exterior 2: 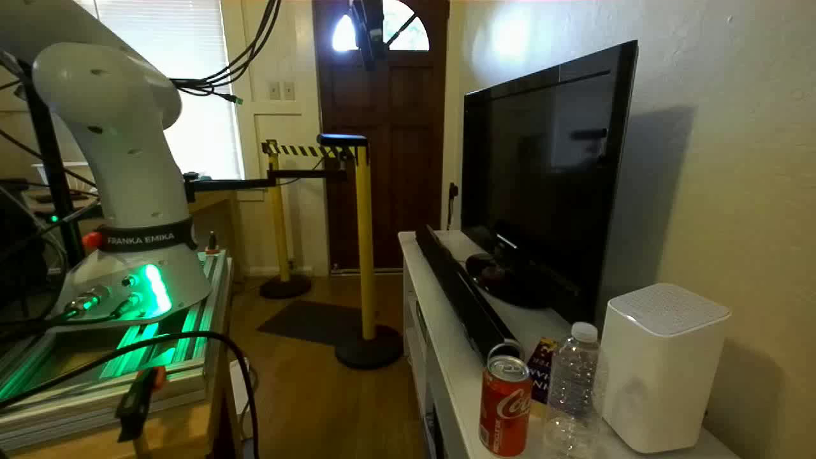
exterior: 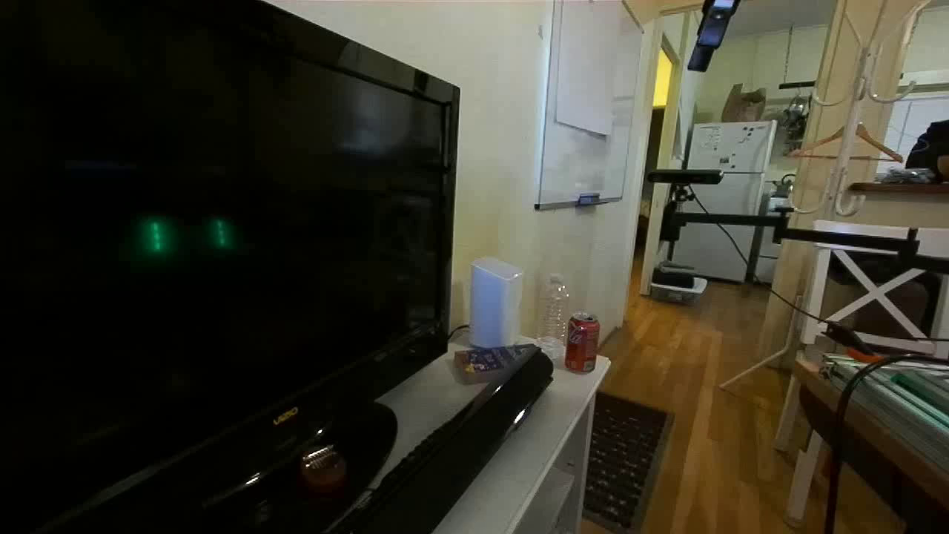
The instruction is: Flip a switch on the black object
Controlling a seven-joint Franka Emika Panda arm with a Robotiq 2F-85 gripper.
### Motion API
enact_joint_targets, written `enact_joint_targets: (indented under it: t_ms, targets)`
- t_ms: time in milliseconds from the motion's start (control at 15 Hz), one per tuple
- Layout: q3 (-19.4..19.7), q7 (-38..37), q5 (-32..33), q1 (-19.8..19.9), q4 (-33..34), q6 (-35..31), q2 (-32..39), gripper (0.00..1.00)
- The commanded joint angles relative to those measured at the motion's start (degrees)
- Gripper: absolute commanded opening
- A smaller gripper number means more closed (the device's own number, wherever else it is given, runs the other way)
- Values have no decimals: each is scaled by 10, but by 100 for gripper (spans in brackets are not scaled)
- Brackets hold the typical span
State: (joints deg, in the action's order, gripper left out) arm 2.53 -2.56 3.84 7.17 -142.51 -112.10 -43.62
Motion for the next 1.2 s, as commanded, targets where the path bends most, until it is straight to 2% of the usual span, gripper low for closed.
enact_joint_targets:
  t_ms: [0,267,467,667,800,933,1133]
  targets:
    - [3,-2,2,-3,1,1,0,100]
    - [3,-2,2,-3,1,1,0,100]
    - [31,42,-19,-24,13,-59,59,100]
    - [56,70,-56,-47,34,-147,146,100]
    - [74,93,-105,-69,57,-194,215,100]
    - [80,118,-152,-88,86,-213,280,100]
    - [64,141,-207,-102,134,-204,378,100]
